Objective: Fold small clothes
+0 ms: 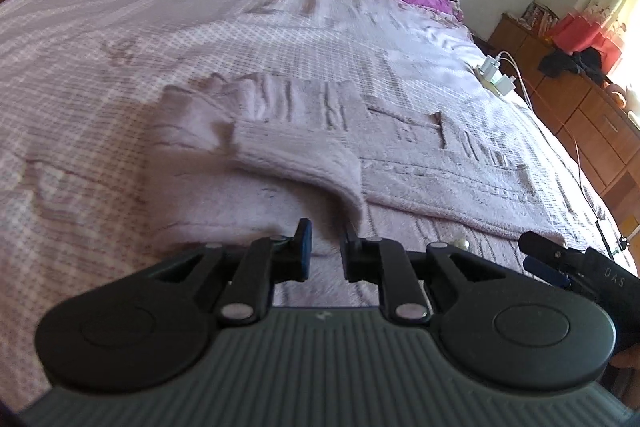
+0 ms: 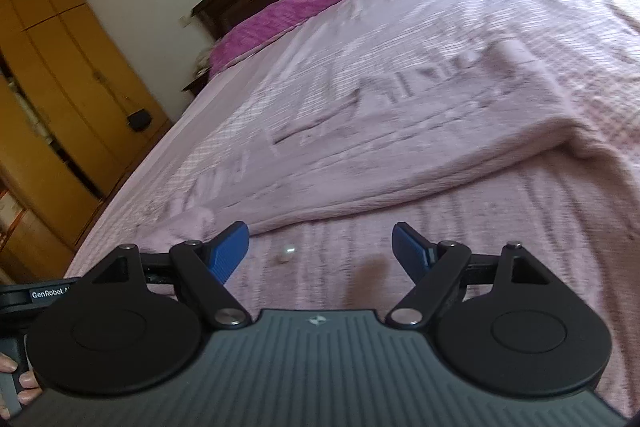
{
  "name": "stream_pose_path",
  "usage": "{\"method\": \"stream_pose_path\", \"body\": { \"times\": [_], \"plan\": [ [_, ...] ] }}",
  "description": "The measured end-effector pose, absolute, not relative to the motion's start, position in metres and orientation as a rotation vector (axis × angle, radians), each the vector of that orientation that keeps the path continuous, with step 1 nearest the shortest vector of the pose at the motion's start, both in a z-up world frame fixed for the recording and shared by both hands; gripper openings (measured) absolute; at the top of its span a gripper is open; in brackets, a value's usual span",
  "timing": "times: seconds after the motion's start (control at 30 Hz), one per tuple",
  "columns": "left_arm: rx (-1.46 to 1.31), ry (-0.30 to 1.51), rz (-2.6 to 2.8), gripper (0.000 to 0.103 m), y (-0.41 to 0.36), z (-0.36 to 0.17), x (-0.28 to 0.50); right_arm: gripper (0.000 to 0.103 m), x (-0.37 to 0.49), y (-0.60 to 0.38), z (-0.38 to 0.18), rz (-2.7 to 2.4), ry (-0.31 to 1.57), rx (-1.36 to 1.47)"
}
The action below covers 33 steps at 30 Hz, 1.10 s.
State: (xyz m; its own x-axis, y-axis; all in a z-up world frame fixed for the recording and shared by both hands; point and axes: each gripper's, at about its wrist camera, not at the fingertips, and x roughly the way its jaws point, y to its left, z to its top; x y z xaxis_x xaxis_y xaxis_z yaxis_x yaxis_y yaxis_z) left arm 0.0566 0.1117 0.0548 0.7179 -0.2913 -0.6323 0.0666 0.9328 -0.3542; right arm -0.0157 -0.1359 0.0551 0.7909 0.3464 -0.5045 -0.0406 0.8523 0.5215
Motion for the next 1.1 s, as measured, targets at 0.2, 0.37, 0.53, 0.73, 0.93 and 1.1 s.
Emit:
{"method": "stream_pose_path", "body": {
  "times": [0.2, 0.37, 0.53, 0.73, 0.93, 1.1],
  "plan": [
    [-0.299, 0.742, -0.167, 0.016, 0.129, 0.057, 0.042, 0.084, 0.003, -0.104, 0.065, 0.339, 0.684, 0.527],
    [-0.319, 0.762, -0.146, 0.016, 0.138, 0.050, 0.040, 0.084, 0.026, -0.070, 0.072, 0.439, 0.733, 0.511],
    [-0.327, 0.782, -0.171, 0.016, 0.135, 0.043, 0.037, 0.084, 0.050, -0.041, 0.071, 0.491, 0.782, 0.497],
    [-0.327, 0.798, -0.211, 0.017, 0.127, 0.031, 0.037, 0.084, 0.079, -0.017, 0.059, 0.556, 0.865, 0.543],
    [-0.336, 0.788, -0.215, 0.016, 0.128, 0.026, 0.042, 0.075, 0.095, 0.008, 0.059, 0.551, 0.891, 0.478],
    [-0.345, 0.765, -0.207, 0.017, 0.130, 0.026, 0.044, 0.017, 0.097, 0.019, 0.073, 0.563, 0.854, 0.415]
  ]
}}
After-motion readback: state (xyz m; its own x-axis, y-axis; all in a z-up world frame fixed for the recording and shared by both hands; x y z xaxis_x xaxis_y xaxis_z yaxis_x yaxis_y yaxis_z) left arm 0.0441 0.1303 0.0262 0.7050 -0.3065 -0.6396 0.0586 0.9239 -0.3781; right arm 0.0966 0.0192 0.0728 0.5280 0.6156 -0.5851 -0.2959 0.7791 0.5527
